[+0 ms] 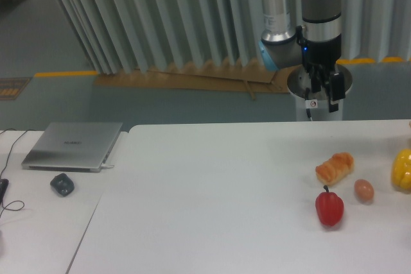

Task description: Place the green pepper in a basket

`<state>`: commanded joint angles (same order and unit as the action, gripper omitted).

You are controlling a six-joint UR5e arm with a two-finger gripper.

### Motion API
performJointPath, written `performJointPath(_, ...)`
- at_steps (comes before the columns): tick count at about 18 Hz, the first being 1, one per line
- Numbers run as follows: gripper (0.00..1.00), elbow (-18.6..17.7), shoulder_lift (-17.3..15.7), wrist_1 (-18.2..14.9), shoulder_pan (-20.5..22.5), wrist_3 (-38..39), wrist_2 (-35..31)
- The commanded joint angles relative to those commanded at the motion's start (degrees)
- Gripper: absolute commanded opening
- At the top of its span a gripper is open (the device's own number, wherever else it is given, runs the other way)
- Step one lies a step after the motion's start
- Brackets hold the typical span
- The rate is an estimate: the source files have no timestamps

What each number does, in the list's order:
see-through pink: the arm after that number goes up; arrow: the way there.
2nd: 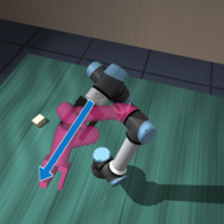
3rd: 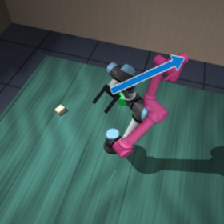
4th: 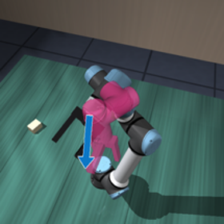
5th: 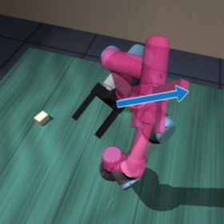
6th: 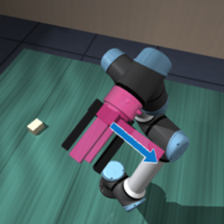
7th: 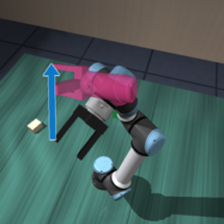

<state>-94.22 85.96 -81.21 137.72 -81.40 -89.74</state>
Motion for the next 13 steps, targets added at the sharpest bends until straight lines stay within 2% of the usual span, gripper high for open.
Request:
performJointPath(2, 1.00, 0.1, 0.3, 0.4, 0.0, 3.2, 0.1)
performJointPath(5, 1.00, 0.1, 1.6, 3.3, 0.0, 7.6, -0.2)
performJointPath(8, 1.00, 0.9, 2.5, 6.1, 0.4, 7.0, -2.1)
performJointPath(11, 1.00, 2.5, 4.7, 5.9, 0.5, 6.6, -5.7)
performJointPath(13, 1.00, 2.9, 4.8, 6.2, 0.8, 5.6, -7.3)
